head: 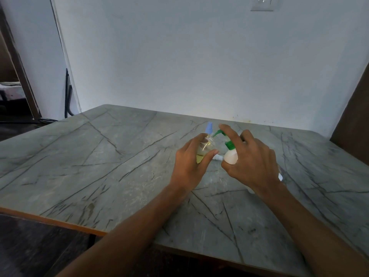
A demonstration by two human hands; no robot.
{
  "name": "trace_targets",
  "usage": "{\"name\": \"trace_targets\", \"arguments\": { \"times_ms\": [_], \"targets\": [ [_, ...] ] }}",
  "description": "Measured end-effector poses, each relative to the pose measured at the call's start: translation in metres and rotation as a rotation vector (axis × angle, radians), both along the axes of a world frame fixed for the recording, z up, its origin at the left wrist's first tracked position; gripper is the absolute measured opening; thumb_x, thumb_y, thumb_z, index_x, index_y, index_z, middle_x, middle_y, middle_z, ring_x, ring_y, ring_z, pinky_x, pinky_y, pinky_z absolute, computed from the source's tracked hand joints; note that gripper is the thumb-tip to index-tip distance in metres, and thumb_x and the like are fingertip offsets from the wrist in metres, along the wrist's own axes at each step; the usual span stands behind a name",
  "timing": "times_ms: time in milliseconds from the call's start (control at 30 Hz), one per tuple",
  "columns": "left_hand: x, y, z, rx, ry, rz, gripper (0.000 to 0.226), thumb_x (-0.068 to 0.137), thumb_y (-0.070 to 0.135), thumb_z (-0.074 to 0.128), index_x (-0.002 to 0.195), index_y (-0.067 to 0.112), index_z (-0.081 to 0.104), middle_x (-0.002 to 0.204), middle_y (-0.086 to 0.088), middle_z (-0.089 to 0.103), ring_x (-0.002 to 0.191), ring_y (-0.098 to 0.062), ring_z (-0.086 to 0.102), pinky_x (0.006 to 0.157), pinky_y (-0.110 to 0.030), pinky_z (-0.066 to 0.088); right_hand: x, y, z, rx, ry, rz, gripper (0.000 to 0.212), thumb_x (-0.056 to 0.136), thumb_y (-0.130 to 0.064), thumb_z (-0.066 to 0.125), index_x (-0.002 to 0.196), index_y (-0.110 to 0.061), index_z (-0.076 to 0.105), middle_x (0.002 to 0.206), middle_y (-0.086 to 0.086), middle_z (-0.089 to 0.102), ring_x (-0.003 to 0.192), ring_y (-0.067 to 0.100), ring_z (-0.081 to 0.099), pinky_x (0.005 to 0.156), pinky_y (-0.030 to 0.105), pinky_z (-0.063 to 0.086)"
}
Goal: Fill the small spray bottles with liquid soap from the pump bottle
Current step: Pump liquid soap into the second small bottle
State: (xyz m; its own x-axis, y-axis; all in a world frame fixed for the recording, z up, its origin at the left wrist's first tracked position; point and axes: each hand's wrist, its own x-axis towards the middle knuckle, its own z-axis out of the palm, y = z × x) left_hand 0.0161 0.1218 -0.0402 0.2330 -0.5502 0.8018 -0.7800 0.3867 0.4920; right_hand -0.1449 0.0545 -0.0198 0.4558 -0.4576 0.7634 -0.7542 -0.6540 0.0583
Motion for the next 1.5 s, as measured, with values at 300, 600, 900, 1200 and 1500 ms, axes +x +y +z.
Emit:
{"name": "trace_targets", "arguments": {
  "times_ms": [300,600,900,1200,1500],
  "targets": [
    [-0.0028,0.001,-0.0023,-0.009,-0.02,-0.025,0.05,0.084,0.035,0.07,0.123,0.006,0.059,0.109,-0.006,0.068,0.091,-0.001,0.056,0.08,0.003,0.037,0.0002,-0.0039,0.0023,0.03,-0.011,0.034,0.086,0.063,-0.048,0.082,0.134,-0.034,0.035,0.094,0.006,0.058,0.064,0.025,0.059,0.053,0.038,0.056],
    [-0.0057,0.0011,-0.0046,-0.005,-0.038,-0.046,0.054,0.085,0.039,0.067,0.125,0.004,0.058,0.111,-0.008,0.068,0.094,-0.009,0.062,0.082,-0.002,0.041,-0.0023,-0.0057,0.0026,0.016,-0.063,0.092,0.079,0.06,-0.045,0.084,0.126,-0.03,0.043,0.093,0.007,0.06,0.063,0.025,0.06,0.053,0.036,0.056],
    [-0.0014,-0.0001,0.0002,-0.016,0.007,-0.011,0.048,0.084,0.033,0.071,0.123,0.008,0.059,0.11,-0.004,0.068,0.092,-0.003,0.059,0.079,0.001,0.04,-0.0012,-0.0025,-0.0003,0.001,-0.047,0.056,0.1,0.065,-0.048,0.08,0.147,-0.041,0.023,0.093,0.004,0.059,0.068,0.022,0.057,0.053,0.037,0.055],
    [-0.001,-0.0007,0.0001,0.005,0.015,0.01,0.05,0.085,0.036,0.07,0.126,0.01,0.058,0.114,-0.003,0.067,0.094,0.0,0.054,0.08,0.005,0.035,-0.0021,-0.0017,0.0002,0.013,-0.04,0.061,0.096,0.066,-0.047,0.079,0.145,-0.04,0.025,0.094,0.004,0.058,0.069,0.022,0.056,0.053,0.037,0.055],
    [-0.0017,0.0003,-0.0016,-0.001,0.0,-0.001,0.05,0.084,0.033,0.071,0.124,0.007,0.058,0.111,-0.005,0.067,0.093,-0.002,0.055,0.079,0.005,0.036,-0.0009,-0.0048,0.0015,0.041,-0.029,0.066,0.093,0.063,-0.05,0.081,0.14,-0.037,0.031,0.099,0.006,0.062,0.072,0.024,0.06,0.058,0.039,0.057]
  ]
}}
